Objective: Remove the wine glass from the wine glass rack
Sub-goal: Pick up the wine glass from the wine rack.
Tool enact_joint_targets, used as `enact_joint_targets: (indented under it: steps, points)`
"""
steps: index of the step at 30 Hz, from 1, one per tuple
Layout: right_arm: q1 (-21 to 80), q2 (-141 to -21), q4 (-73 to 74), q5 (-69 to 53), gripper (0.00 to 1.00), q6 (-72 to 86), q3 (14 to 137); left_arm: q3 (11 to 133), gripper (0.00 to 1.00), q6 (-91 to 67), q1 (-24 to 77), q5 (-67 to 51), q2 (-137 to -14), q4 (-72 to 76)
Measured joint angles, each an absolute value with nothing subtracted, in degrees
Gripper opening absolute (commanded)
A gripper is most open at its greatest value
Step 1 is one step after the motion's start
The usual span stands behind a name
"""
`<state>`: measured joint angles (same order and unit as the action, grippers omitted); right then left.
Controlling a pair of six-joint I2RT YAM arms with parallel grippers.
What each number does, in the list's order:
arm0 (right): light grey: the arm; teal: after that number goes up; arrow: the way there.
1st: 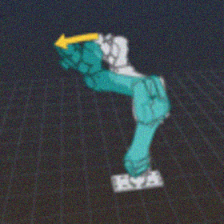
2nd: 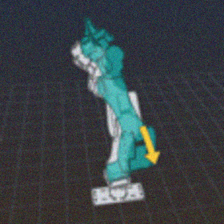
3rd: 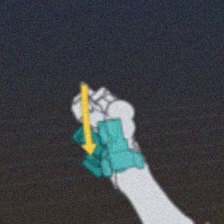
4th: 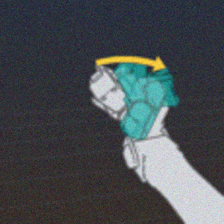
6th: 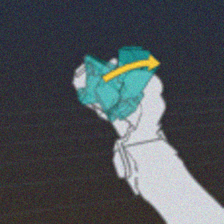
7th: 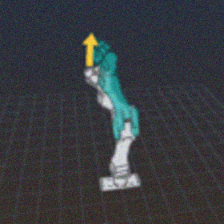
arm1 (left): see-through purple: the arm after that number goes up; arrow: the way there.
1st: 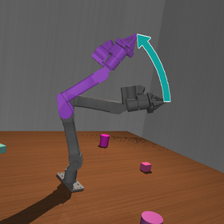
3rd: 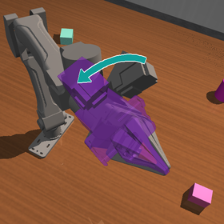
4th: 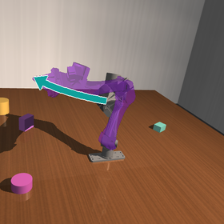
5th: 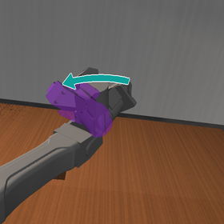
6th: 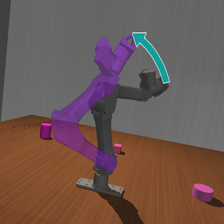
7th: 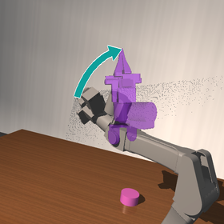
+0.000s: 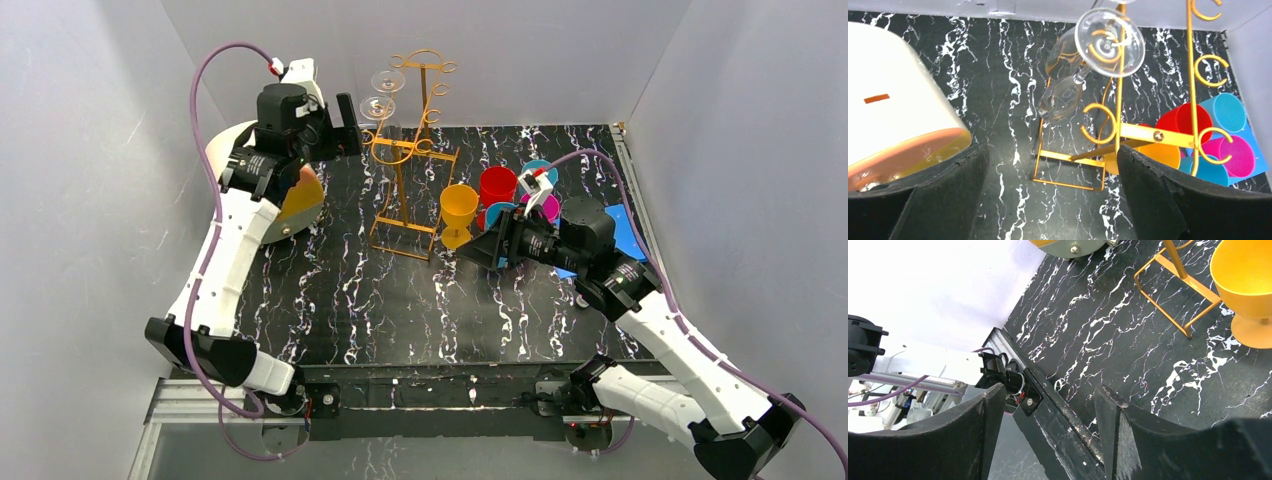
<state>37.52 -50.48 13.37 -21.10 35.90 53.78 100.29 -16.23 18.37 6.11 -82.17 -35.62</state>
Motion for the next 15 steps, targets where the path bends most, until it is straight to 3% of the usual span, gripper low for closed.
enact_joint_targets:
  steps: [8,15]
  points:
    - [37.5,-51.0,13.7,-18.9,0.74,37.6,53.8,103.8,0.78,-20.4,17.3,3.3,-87.9,-28.9]
    - [37.5,-51.0,17.5,-13.3,0.74,40.0,53.8,105.6,0.75,-24.9,16.4,-0.6,-95.7,-23.8]
